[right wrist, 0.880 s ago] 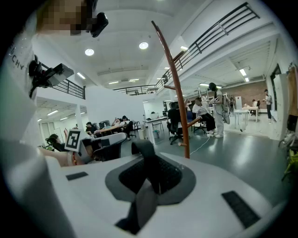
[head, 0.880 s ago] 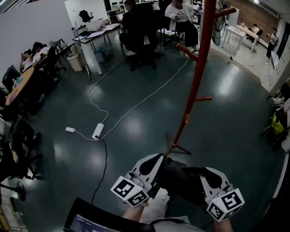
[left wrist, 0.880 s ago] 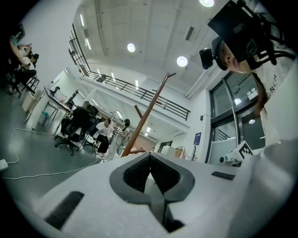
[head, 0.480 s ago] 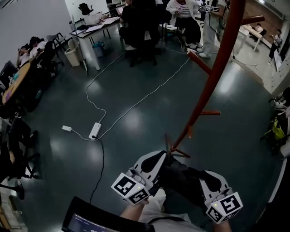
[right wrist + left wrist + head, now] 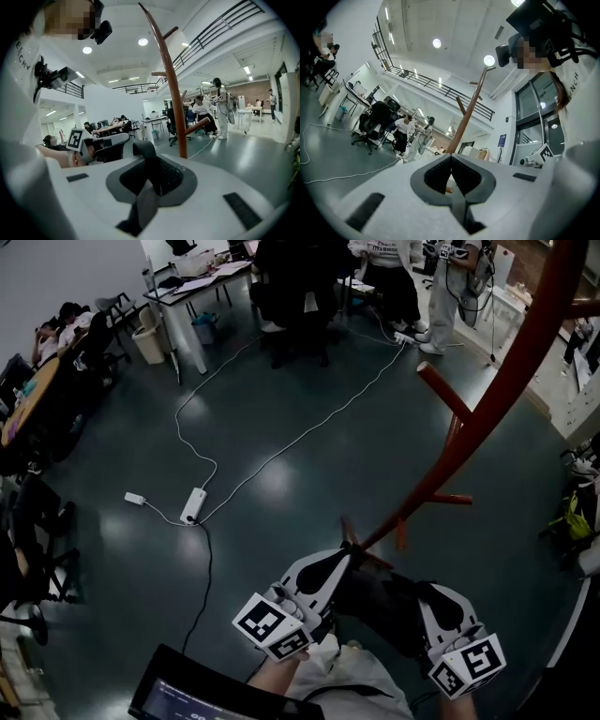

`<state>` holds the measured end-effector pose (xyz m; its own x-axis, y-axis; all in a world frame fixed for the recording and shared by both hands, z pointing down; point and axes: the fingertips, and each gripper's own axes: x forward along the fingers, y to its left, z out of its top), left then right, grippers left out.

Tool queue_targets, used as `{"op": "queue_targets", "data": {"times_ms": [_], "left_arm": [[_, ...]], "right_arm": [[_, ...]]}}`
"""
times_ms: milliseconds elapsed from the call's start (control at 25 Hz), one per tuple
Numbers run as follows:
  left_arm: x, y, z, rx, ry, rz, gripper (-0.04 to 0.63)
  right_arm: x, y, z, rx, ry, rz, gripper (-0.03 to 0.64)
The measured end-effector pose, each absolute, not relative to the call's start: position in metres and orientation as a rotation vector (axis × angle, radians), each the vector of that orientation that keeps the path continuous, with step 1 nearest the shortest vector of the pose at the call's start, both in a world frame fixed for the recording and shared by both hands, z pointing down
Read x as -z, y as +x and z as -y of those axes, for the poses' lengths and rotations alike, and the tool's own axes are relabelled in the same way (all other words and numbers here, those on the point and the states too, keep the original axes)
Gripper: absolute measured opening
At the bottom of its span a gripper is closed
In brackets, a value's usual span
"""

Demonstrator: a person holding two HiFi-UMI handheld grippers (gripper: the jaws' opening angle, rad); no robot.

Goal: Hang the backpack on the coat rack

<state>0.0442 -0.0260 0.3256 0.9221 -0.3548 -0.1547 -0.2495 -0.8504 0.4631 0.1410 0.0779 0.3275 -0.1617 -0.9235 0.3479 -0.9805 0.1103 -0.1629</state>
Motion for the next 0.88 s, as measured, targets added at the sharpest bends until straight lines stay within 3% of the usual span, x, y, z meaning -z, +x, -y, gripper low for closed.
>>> {"op": "queue_targets", "data": {"times_ms": [880], "left_arm": [[-0.377,0.078,0.087,0.320,2.534,0.601,0.009]], "right_arm": [[-0.373,0.186,0.017,-0.639,1.789,2.265,0.044]]}}
